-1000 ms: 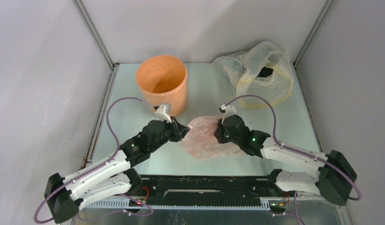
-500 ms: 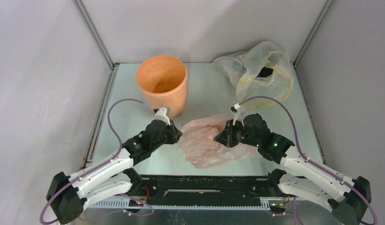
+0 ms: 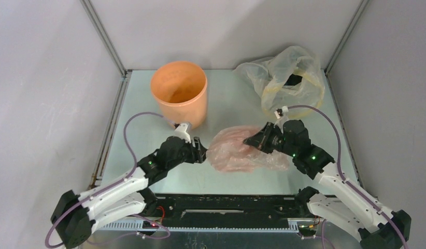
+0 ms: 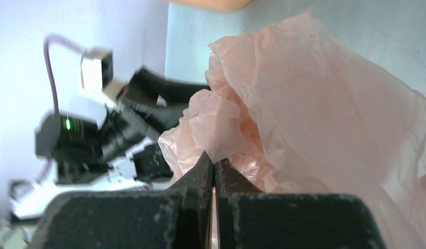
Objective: Put the trash bags into the trash bin
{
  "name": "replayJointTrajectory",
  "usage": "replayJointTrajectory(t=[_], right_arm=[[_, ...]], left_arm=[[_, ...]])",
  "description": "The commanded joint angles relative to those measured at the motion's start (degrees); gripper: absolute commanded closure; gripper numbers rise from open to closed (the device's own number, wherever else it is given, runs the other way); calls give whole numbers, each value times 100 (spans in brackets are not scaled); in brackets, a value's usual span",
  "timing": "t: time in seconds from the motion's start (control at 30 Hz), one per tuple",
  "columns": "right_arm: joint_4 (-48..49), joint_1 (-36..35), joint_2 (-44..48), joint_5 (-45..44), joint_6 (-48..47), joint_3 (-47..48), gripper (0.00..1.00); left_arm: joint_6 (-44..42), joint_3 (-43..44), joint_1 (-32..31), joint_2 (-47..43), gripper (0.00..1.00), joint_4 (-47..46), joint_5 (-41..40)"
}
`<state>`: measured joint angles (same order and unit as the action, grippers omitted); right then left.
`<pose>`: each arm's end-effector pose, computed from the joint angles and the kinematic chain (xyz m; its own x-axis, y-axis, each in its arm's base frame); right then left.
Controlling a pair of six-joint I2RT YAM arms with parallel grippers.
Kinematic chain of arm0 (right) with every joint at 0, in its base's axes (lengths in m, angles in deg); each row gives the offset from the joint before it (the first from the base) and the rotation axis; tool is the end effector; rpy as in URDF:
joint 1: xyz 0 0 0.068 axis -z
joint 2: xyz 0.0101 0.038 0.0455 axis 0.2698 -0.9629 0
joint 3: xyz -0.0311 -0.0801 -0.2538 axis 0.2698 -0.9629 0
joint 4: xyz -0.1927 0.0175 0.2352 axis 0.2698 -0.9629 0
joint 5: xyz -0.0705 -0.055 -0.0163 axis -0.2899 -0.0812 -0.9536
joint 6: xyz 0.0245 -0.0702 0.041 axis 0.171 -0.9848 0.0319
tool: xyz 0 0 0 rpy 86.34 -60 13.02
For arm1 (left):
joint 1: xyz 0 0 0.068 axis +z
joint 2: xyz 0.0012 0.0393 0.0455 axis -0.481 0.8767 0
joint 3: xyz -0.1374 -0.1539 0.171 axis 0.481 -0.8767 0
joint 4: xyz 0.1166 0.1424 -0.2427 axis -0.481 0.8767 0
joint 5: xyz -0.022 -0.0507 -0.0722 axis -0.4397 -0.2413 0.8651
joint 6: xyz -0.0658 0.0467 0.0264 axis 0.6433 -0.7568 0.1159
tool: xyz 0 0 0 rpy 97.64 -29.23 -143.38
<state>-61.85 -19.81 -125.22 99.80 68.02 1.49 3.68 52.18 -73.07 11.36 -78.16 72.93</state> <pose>0.2100 0.1747 0.2645 -0.8099 0.3963 -0.4325 -0.1689 0.5486 0.8188 0.2024 -0.1909 0.1712 -0.6771 -0.1350 -0.7234 0.3301 0.8229 -0.4625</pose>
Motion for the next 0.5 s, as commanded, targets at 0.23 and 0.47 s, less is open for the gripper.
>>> replayJointTrajectory(t=[0.23, 0.47], right_arm=[[-843, 488, 335, -1214, 2127, 237, 100], [-960, 485, 202, -1223, 2730, 237, 100]], left_arm=[[151, -1338, -338, -2458, 0, -1009, -323], [70, -1377, -798, -2207, 0, -1642, -738]])
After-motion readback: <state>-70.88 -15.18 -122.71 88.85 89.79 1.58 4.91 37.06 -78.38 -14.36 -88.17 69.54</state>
